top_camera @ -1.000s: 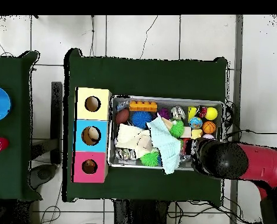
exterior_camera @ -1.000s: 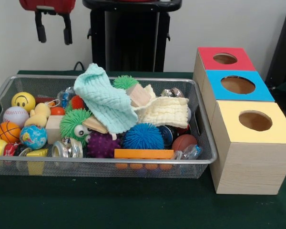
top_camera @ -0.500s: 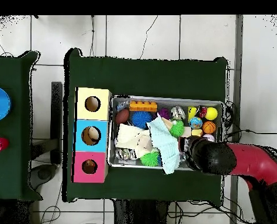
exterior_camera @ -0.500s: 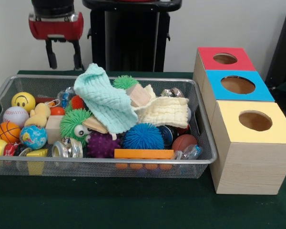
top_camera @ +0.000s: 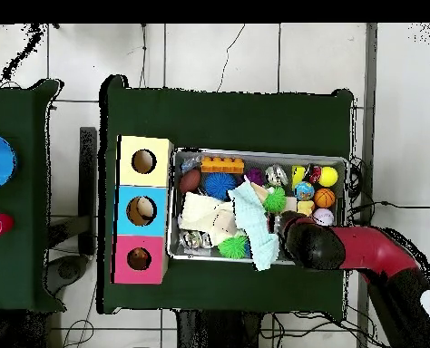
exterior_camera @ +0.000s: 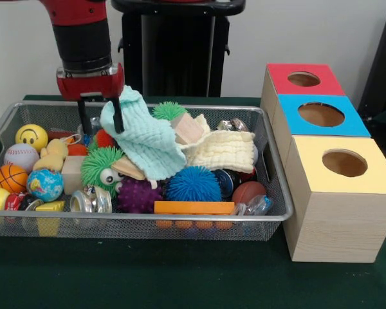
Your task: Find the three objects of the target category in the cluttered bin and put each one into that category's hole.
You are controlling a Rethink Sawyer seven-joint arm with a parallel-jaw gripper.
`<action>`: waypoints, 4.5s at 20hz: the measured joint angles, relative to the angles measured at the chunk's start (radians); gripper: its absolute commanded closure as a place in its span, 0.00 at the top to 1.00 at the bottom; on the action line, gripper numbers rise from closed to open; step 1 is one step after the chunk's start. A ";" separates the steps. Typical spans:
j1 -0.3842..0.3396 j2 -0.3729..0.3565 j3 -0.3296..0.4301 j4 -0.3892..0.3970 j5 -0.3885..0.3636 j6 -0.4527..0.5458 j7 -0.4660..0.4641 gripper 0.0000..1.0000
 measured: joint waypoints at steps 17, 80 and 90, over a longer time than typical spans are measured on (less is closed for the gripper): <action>-0.065 -0.118 0.023 -0.011 -0.022 0.033 0.000 1.00; 0.073 0.105 -0.123 -0.112 -0.252 -0.272 0.000 1.00; 0.072 0.065 -0.140 -0.112 -0.238 -0.264 0.000 1.00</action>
